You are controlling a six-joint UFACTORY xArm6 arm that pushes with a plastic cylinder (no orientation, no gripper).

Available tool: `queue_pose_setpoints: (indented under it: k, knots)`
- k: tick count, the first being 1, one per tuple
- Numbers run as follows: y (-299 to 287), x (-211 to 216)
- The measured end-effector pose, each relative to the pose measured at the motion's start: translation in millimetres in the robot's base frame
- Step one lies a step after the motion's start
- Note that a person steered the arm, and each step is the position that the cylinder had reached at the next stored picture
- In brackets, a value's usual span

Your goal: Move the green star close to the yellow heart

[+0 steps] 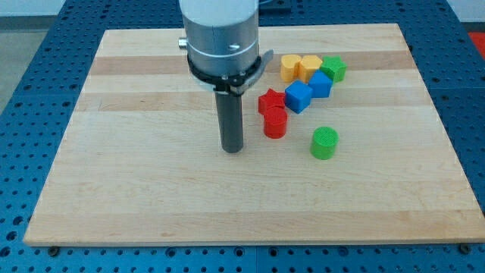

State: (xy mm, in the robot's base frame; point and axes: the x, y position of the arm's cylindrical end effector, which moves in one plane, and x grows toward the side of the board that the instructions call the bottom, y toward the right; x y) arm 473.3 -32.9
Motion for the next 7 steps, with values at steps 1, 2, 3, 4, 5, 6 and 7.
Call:
queue_pose_setpoints:
  k: [1,2,3,4,5,6,7]
  knots:
    - [0.0,-36.8]
    - [0.0,-68.4]
    - [5.9,-92.1]
    - [28.1,-105.0]
    - [53.9,-115.1]
    - [66.2,-129.8]
    - [69.7,-146.7]
